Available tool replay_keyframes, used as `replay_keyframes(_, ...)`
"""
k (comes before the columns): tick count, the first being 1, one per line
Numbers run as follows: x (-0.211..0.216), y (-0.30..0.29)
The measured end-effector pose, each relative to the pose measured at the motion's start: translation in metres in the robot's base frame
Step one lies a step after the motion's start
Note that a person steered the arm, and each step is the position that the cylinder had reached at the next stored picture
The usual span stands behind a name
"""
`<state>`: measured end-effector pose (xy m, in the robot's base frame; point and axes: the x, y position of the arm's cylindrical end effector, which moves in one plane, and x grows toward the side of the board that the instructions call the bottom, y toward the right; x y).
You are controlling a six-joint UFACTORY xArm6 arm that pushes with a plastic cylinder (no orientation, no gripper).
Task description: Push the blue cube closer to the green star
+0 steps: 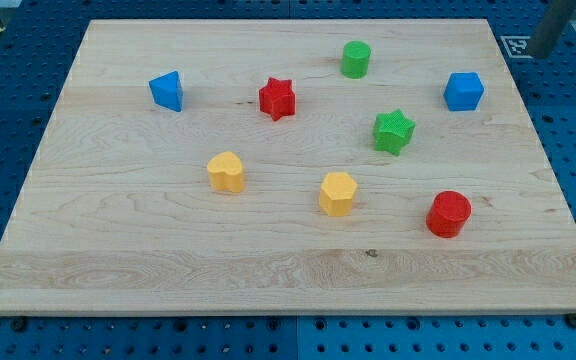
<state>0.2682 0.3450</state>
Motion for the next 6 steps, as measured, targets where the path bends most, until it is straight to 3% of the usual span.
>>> replay_keyframes(2, 0.0, -0.005)
replay_keyframes(3, 0.002, -0.041)
replay_keyframes(4, 0.053, -0.052)
replay_keyframes(5, 0.073, -0.06)
replay_keyframes(6, 0.063, -0.104)
